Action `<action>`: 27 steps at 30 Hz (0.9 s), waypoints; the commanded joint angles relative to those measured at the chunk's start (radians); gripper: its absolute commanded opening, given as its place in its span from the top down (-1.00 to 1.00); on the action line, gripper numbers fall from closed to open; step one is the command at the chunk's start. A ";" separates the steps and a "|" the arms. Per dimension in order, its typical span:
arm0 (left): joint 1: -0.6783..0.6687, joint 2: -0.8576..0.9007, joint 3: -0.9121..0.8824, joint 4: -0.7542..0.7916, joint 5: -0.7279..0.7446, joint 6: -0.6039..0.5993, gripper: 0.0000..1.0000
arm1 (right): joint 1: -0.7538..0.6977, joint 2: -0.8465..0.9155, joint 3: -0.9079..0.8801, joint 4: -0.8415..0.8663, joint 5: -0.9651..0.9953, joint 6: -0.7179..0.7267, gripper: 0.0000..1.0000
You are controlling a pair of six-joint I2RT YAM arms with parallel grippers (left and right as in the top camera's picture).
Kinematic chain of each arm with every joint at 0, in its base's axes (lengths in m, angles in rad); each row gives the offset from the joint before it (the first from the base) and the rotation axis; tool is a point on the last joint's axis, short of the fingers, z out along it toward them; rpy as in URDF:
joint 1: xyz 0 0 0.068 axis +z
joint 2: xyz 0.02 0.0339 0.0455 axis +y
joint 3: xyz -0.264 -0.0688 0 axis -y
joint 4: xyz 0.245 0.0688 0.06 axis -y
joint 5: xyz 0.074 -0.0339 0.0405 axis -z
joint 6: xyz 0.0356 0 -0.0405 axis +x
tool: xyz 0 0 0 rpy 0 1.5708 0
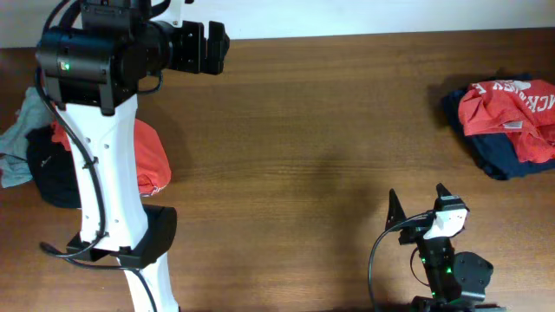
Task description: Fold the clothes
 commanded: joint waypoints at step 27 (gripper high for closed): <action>0.000 -0.014 -0.050 0.028 -0.092 0.008 -0.99 | 0.005 -0.006 -0.012 0.004 0.023 0.009 -0.97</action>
